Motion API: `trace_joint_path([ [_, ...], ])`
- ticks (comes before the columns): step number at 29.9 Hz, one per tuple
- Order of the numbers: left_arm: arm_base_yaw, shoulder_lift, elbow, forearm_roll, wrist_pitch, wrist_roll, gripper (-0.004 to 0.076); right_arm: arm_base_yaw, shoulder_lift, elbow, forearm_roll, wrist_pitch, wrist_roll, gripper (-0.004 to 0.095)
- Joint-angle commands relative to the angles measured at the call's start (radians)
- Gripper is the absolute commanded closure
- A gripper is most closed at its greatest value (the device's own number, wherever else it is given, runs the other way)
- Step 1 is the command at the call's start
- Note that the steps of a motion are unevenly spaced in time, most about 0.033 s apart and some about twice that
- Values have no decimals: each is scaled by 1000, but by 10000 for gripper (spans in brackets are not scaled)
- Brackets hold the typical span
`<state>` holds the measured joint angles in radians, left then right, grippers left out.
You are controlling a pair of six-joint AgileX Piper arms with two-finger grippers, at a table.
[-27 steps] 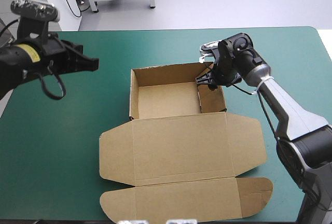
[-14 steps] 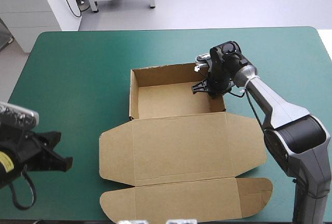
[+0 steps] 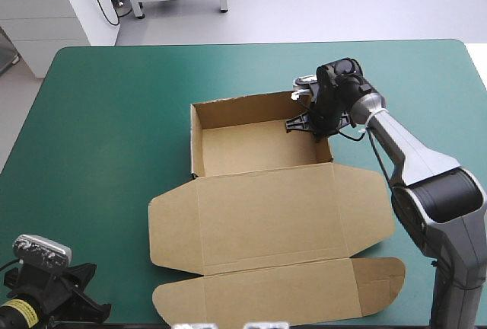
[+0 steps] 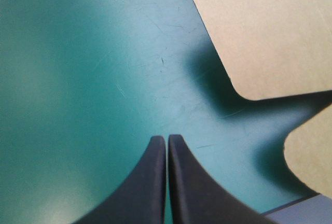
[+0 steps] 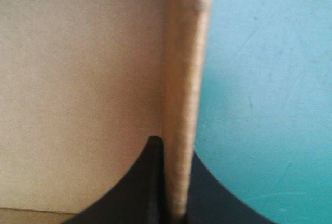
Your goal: Fold the box
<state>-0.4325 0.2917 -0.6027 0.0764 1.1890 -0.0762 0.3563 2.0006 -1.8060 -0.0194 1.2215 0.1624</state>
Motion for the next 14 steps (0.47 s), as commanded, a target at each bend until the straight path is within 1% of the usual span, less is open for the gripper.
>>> trace_joint_path([
  [1, -4, -28, 7, 7, -90, -2, 731, -96, -78, -24, 2, 24, -8, 924],
  [6, -4, -46, 22, 10, -96, -2, 731, -252, -153, -24, -4, 24, -49, 924],
  [8, -4, -46, 22, 10, -96, -2, 731, -339, -188, -24, -21, 24, -56, 924],
  [14, -4, -46, 22, 10, -96, -2, 731, -617, -258, -24, -22, 24, -125, 923],
])
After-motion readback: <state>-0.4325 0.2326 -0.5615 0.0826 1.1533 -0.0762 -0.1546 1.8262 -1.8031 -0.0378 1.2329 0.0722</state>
